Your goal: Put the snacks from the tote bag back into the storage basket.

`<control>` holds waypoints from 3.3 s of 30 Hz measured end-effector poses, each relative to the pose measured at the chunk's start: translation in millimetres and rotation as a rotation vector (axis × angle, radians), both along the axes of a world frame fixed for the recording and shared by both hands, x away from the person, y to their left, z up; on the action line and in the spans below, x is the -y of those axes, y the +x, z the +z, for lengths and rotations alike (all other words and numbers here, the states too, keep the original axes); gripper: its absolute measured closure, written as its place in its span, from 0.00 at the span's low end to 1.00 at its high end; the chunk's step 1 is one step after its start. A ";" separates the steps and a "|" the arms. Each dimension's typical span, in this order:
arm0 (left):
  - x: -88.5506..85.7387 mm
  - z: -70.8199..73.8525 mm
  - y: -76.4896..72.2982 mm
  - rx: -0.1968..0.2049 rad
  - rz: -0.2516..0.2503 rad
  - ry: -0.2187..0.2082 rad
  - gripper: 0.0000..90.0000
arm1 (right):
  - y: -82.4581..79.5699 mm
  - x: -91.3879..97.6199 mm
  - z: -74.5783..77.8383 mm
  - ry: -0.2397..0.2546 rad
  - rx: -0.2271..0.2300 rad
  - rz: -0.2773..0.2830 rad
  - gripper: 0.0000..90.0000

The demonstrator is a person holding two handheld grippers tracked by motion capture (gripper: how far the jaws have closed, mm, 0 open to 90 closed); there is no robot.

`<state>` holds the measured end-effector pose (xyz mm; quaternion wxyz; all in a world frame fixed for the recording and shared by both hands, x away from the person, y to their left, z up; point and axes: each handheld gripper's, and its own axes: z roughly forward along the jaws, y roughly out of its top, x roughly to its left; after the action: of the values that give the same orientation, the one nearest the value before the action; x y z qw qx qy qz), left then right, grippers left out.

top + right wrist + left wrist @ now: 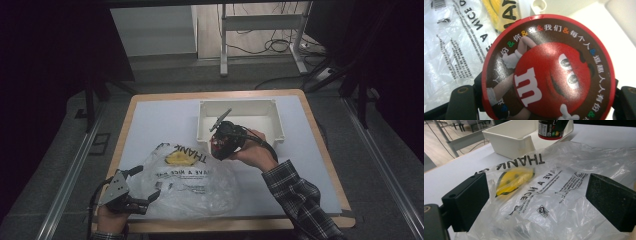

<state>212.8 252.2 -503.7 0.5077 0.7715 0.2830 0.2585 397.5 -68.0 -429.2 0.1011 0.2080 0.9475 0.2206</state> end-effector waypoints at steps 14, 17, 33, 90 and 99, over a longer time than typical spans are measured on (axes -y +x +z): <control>-1.1 0.5 -0.2 0.003 0.001 0.006 0.05 | 14.9 -0.7 0.5 0.001 0.022 -0.011 0.28; -1.2 0.6 -0.2 0.004 0.001 0.006 0.05 | 20.2 0.2 2.7 0.007 0.030 -0.017 0.28; -0.3 0.8 -0.3 0.005 0.000 0.001 0.05 | 40.7 -12.5 0.5 0.007 0.050 -0.030 0.28; -0.2 1.6 -2.0 0.012 0.001 0.007 0.05 | 97.4 -34.4 -44.3 0.032 0.054 -0.100 0.28; -0.3 1.7 -2.2 0.013 0.002 0.008 0.05 | 102.9 -37.3 -55.6 0.022 0.055 -0.103 0.28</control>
<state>210.5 252.5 -501.9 0.5064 0.7714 0.2795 0.2652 500.5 -30.7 -484.8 0.1360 0.2513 0.9300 0.2312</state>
